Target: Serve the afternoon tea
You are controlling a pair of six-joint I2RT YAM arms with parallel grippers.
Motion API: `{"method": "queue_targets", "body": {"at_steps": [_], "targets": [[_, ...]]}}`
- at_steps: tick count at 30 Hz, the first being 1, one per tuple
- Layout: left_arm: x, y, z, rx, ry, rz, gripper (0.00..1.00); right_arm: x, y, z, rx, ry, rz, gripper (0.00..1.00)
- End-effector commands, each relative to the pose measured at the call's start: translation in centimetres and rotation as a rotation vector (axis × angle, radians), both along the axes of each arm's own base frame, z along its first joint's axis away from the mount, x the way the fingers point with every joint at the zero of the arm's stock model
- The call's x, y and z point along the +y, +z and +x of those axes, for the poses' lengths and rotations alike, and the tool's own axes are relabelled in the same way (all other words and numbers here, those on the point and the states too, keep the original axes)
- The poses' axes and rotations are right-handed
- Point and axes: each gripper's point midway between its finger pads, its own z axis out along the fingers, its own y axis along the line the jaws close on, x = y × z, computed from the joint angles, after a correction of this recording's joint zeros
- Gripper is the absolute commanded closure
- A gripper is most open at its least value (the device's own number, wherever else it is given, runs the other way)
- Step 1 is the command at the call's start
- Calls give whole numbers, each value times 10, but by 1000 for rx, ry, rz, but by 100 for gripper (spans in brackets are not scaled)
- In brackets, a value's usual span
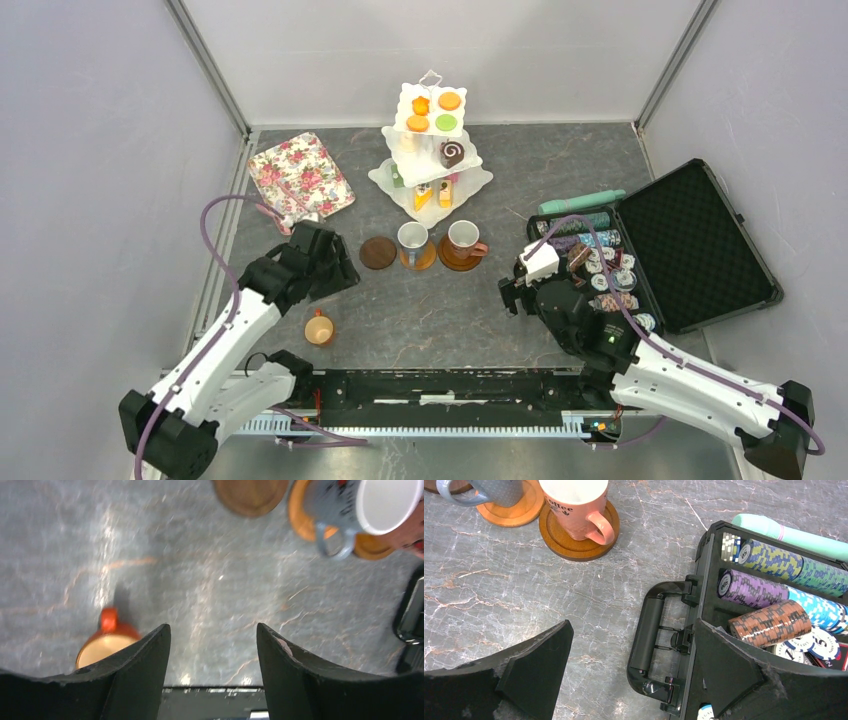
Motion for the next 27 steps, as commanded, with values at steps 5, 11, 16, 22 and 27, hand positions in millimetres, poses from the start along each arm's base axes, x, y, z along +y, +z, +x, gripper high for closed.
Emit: {"method": "queue_targets", "body": {"at_steps": [5,11,16,22,27], "targets": [[27,-31,-53,188,156,56,37,9,5,3,-21,24,23,2],[35,-46,-53,224,267,84,45,5,4,3,-20,10,27,2],[37,-67,-59,284,322,96,48,3,4,2,-19,2,31,2],[37,-91,-56,304,351,111,51,4,2,3,-15,4,19,2],[35,-89,-44,287,328,136,84,2,2,3,-13,-4,9,2]]}}
